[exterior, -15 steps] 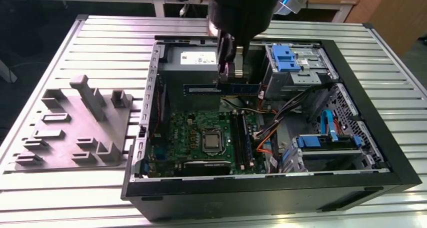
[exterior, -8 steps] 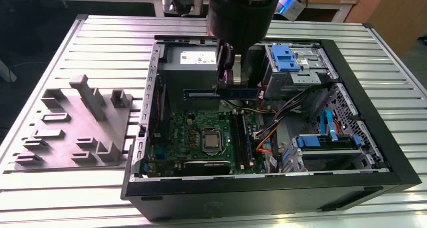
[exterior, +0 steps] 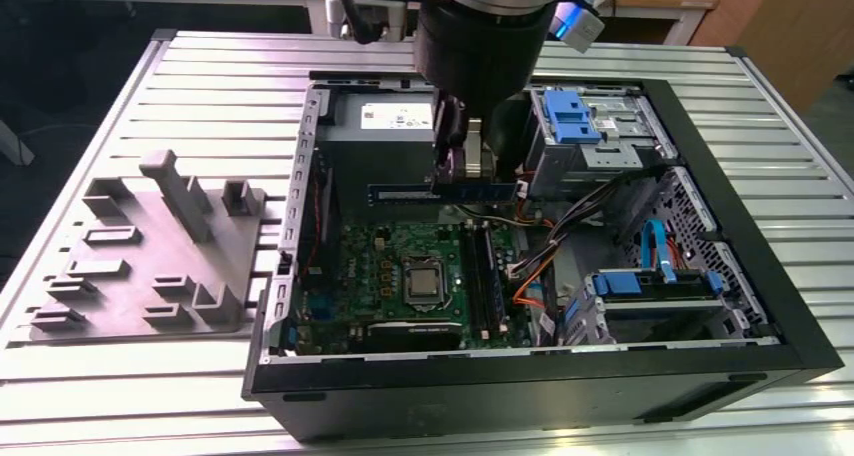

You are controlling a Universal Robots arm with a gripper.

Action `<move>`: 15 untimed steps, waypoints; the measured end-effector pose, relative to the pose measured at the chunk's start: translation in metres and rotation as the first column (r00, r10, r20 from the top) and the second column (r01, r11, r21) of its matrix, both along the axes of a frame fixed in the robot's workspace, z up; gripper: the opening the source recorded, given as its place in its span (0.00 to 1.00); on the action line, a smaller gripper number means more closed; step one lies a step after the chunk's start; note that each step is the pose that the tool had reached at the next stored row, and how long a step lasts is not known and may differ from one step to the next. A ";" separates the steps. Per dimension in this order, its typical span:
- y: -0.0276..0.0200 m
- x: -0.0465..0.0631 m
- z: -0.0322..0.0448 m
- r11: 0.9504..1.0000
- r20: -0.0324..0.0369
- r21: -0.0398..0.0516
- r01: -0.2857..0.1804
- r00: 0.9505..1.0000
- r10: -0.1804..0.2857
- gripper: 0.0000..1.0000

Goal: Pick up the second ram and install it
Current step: 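Pick up the second ram and move it above second insertion slot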

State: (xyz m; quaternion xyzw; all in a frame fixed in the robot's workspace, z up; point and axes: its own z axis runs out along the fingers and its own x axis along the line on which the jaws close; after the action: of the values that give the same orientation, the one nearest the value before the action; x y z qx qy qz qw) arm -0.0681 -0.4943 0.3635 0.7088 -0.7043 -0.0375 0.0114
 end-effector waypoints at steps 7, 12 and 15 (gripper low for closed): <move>0.0044 0.000 -0.0022 1.000 0.000 0.001 0.000 1.000 0.000 0.11; 0.0048 0.000 -0.0105 1.000 0.000 0.006 0.000 1.000 0.000 0.11; 0.0048 0.000 -0.0160 1.000 0.000 0.006 0.000 1.000 0.000 0.11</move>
State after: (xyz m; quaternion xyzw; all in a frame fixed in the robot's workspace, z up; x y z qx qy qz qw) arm -0.0680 -0.4895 0.3475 0.7089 -0.7042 -0.0396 0.0092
